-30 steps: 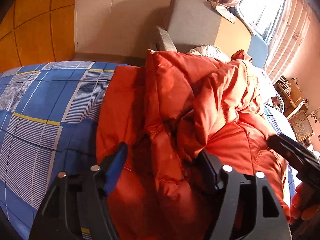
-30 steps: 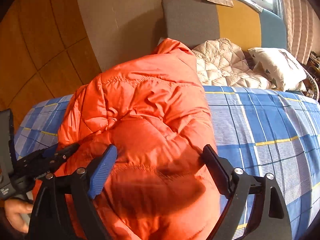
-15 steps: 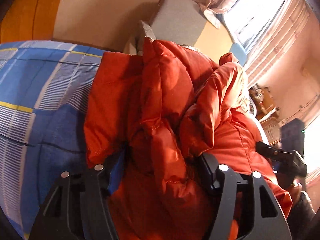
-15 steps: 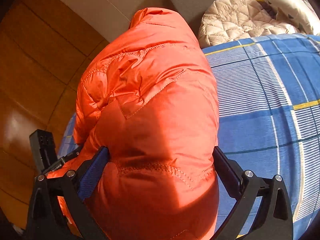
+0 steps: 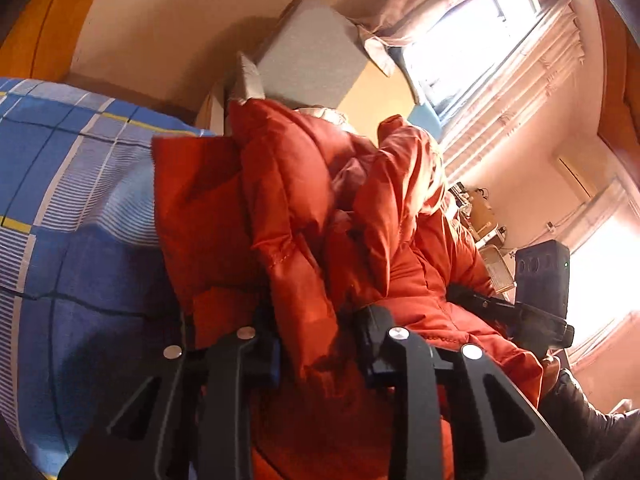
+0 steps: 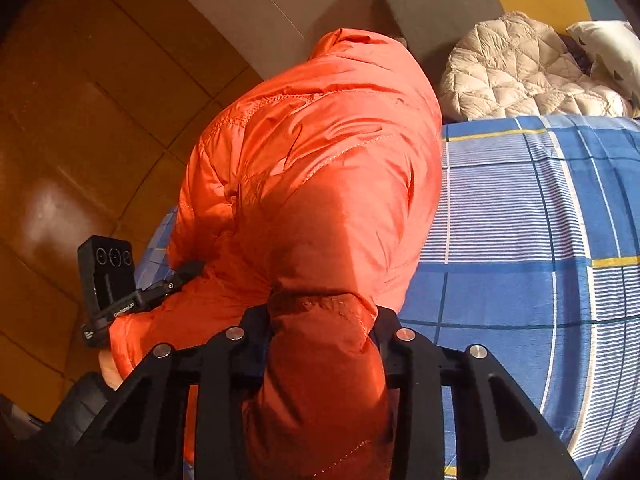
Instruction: Fold large clothes
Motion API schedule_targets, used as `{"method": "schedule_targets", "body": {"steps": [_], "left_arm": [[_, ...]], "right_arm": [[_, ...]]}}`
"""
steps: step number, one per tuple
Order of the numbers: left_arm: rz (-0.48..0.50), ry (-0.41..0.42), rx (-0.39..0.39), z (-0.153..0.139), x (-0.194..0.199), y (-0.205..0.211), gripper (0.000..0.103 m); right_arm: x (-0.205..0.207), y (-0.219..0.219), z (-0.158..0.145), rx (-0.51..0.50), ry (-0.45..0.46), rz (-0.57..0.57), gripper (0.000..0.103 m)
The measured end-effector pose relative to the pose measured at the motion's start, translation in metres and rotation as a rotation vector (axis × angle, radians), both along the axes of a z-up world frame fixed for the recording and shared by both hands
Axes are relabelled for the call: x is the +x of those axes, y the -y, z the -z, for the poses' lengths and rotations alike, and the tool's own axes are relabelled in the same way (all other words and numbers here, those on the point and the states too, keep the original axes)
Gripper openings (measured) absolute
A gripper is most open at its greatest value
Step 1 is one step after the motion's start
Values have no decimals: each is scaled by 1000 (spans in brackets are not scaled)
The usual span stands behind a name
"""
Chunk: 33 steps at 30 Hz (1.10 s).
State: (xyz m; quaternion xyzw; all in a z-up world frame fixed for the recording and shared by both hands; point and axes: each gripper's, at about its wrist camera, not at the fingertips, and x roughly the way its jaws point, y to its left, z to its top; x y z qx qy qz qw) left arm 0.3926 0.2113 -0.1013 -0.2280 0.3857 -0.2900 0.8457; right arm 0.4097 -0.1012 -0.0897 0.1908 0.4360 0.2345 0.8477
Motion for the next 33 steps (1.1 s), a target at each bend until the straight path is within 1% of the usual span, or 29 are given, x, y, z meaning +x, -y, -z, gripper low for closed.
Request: {"method": "schedule_targets", "body": {"steps": [3, 9, 13, 17, 20, 22, 25, 28, 30, 32, 33], "left_arm": [[2, 19, -12, -14, -6, 5, 24], [46, 92, 1, -57, -20, 31, 23], [98, 130, 10, -77, -33, 67, 23], [155, 133, 11, -79, -46, 113, 23], [201, 113, 11, -70, -54, 152, 22], [229, 92, 25, -59, -58, 179, 22], [260, 42, 56, -39, -59, 217, 22], [261, 21, 60, -23, -64, 236, 22], [255, 23, 69, -21, -64, 243, 22], [255, 39, 121, -20, -70, 250, 22], [251, 37, 128, -18, -70, 251, 22]], "right_arm": [[-12, 2, -15, -17, 33, -6, 31], [-44, 22, -51, -28, 112, 5, 31], [-72, 50, -71, -52, 151, 34, 31], [-105, 86, -77, -94, 160, 72, 31], [-128, 116, -72, -126, 146, 116, 31], [-142, 136, -63, -149, 124, 143, 31], [-156, 162, -42, -181, 74, 191, 31], [-166, 182, -19, -192, 31, 233, 33], [-169, 189, -8, -185, 21, 252, 39], [-171, 192, 1, -195, 13, 270, 44], [-173, 193, 4, -201, 12, 275, 50]]}}
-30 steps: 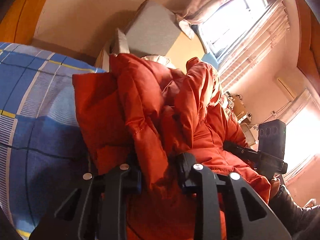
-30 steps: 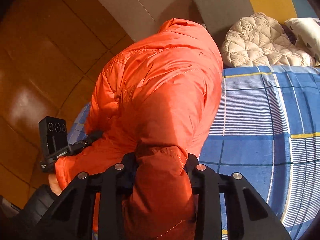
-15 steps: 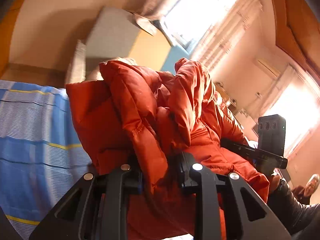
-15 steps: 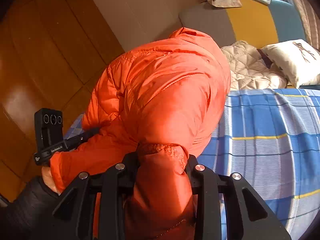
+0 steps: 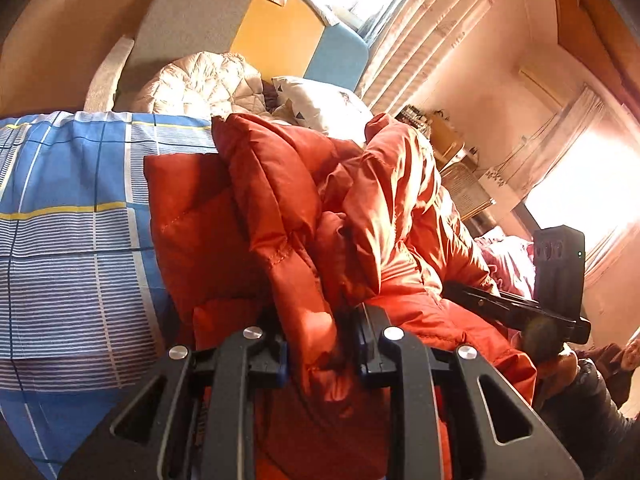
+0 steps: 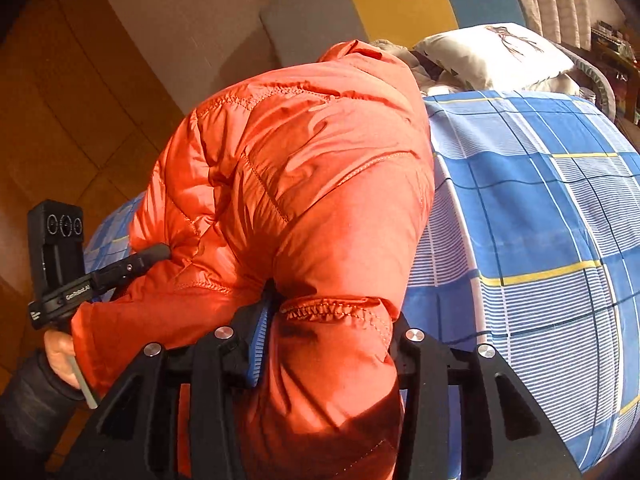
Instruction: Fold large clothes
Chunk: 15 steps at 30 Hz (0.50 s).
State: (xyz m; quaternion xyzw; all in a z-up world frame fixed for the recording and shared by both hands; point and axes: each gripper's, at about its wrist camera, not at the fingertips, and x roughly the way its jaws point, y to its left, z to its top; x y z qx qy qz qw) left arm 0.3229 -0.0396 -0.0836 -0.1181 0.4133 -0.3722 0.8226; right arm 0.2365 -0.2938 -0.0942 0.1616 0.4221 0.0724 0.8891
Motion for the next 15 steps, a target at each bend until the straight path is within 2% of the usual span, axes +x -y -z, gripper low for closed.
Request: {"method": "schedule_targets", "body": {"steps": [3, 11, 15], "left_arm": [[-22, 6, 24, 5, -9, -1, 22], [-91, 7, 63, 16, -21, -8, 24], [-116, 31, 107, 14, -28, -7, 24]], "right_arm": [[-9, 6, 5, 3, 0, 20, 61], [-17, -12, -9, -123, 34, 63, 79], [-32, -29, -26, -220, 69, 127, 80]]}}
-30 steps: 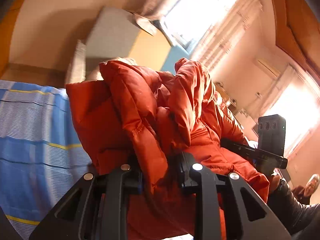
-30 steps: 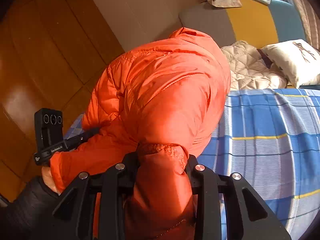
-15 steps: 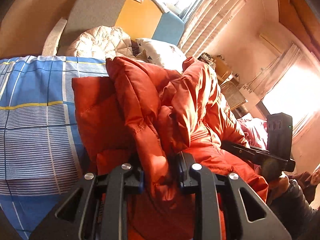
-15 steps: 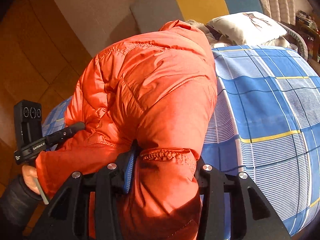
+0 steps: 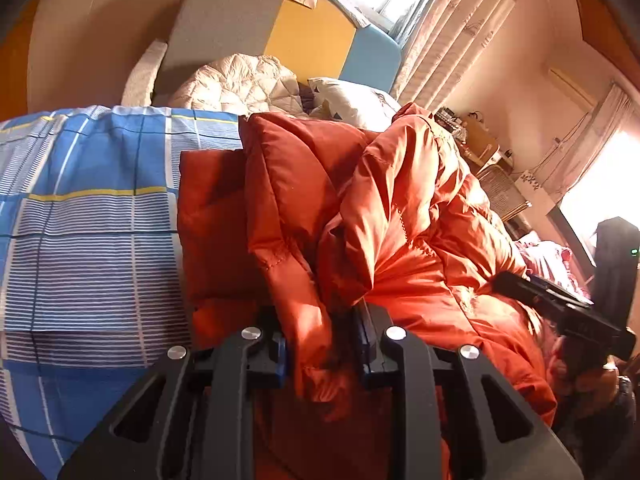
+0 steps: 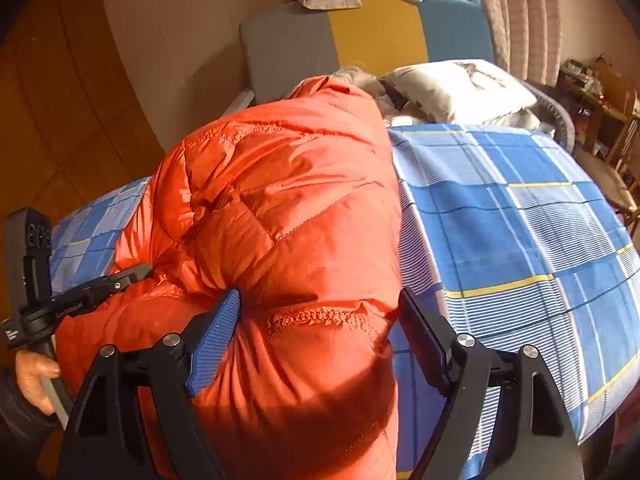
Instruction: Fold large clothes
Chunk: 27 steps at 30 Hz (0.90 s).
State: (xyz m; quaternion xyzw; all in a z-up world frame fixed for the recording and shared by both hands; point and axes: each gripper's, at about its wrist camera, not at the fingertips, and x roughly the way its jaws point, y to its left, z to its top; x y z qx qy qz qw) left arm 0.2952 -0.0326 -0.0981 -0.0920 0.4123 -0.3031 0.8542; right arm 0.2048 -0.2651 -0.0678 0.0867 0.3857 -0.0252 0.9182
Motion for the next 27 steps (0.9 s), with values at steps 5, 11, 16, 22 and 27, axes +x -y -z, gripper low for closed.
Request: {"method": "schedule_targets", "body": {"steps": [5, 11, 16, 22, 27], "left_arm": [[-63, 32, 41, 1, -10, 0, 27], [-114, 51, 68, 4, -15, -2, 29], [-154, 58, 91, 6, -19, -5, 41], [-222, 94, 162, -1, -31, 0, 54], [-250, 115, 197, -8, -41, 0, 55]], "right_arm": [[-16, -19, -11, -112, 42, 57, 80], [-31, -47, -9, -178, 54, 39, 80], [-28, -56, 9, -206, 33, 44, 85], [-31, -63, 28, -216, 16, 78, 86], [-34, -67, 28, -220, 21, 97, 86]]}}
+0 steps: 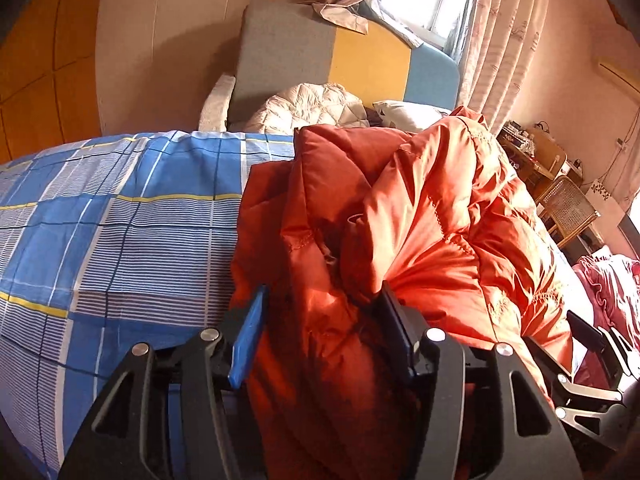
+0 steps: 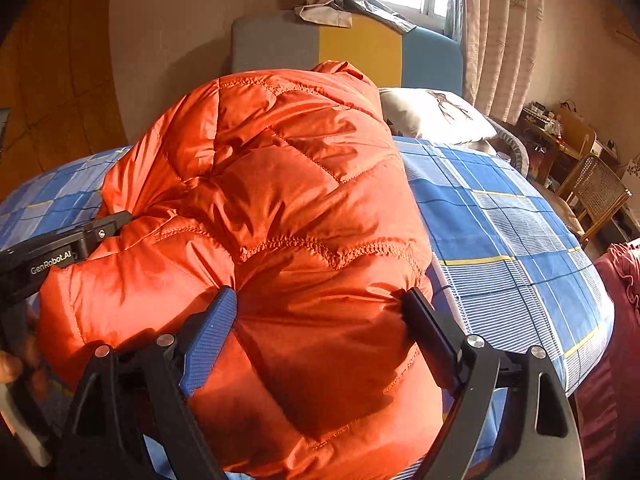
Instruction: Fold large clothes
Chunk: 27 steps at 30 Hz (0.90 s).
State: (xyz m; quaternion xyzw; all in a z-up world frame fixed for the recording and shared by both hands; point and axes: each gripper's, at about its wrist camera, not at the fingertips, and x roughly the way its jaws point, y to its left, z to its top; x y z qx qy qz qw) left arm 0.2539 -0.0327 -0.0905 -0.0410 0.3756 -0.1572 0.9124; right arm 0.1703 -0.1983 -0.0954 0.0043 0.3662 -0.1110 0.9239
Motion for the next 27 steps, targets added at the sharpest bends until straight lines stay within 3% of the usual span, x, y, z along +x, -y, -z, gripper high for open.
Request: {"method": "schedule_targets", "body": {"steps": [13, 27], "left_arm": [[-39, 52, 32, -18, -31, -11, 68], [-42, 123, 41, -41, -58, -12, 72]], "right_arm": [[-20, -2, -18, 44, 39, 20, 85], [-32, 2, -21, 50, 50, 31, 85]]}}
